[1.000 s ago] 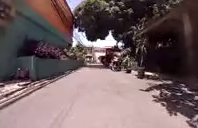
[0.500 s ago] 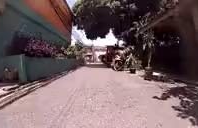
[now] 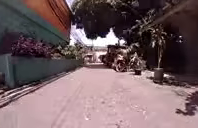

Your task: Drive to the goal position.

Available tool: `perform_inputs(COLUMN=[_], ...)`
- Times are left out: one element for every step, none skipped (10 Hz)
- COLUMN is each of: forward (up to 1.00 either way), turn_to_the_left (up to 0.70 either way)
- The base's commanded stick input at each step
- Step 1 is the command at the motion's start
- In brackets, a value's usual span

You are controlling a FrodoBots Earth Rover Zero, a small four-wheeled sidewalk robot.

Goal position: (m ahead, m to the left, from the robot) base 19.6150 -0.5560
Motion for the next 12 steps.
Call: perform_inputs(forward=[1.0,1.0,1.0,1.0,1.0,1.0,1.0,1.0,1.0,1.0,1.0,1.0], turn_to_the_left=[0.0,0.0,0.0,0.0,0.0,0.0,0.0,0.0,0.0,0.0,0.0,0.0])
